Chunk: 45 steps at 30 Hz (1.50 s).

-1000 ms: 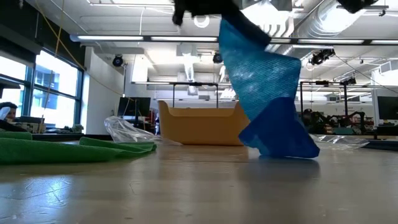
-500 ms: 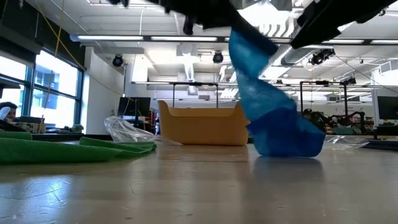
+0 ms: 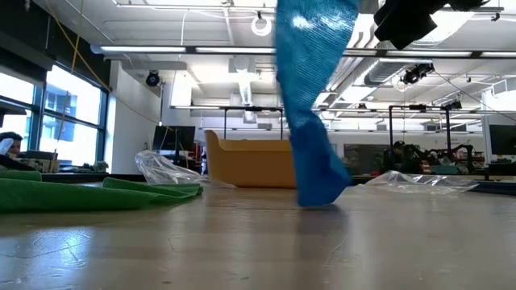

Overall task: Roll bandage
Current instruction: Roll the blue bandage

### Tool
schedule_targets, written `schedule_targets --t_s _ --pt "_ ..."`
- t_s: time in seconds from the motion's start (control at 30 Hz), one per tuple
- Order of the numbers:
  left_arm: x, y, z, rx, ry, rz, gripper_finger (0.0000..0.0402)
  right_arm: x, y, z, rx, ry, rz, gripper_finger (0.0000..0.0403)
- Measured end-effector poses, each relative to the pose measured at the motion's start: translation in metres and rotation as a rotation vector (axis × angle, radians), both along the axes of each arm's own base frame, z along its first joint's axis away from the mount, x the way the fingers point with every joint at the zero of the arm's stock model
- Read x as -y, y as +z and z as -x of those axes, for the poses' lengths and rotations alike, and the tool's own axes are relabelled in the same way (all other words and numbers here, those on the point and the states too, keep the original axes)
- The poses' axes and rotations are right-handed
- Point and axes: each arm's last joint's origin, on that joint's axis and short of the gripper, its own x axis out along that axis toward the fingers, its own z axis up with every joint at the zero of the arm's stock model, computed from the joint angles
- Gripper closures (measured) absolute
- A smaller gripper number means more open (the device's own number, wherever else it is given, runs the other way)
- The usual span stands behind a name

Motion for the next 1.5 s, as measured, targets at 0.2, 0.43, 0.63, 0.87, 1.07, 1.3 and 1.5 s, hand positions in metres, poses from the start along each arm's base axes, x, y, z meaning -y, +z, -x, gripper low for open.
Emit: schedule_targets --t_s 0.2,0.43,0.63,0.87,1.07,1.3,1.5 --pt "-0.024 -0.013 -0.005 -0.085 0.093 -0.073 0.0394 0.001 -0.007 -0.007 0.006 0.030 0.055 0.0218" --pt "-0.065 -0.045 -0.002 -0.125 0.178 -0.034 0.0394 0.011 -0.036 -0.039 0.012 0.067 0.187 0.0218" --pt "-0.081 -0.062 0.007 -0.050 0.217 0.026 0.0394 0.043 -0.053 -0.067 -0.008 0.067 0.212 0.0218" --pt "-0.085 -0.077 0.018 0.011 0.222 0.081 0.0394 0.088 -0.081 -0.091 -0.065 0.038 0.129 0.0218" --pt "-0.086 -0.089 0.025 -0.007 0.233 0.126 0.0394 0.109 -0.105 -0.106 -0.043 -0.020 0.134 0.0224" --pt "-0.087 -0.097 0.031 -0.002 0.243 0.145 0.0394 0.127 -0.127 -0.111 -0.084 -0.061 0.096 0.0261" --pt "-0.088 -0.098 0.031 -0.008 0.268 0.146 0.0394 0.128 -0.143 -0.111 -0.135 -0.019 0.059 0.0308"
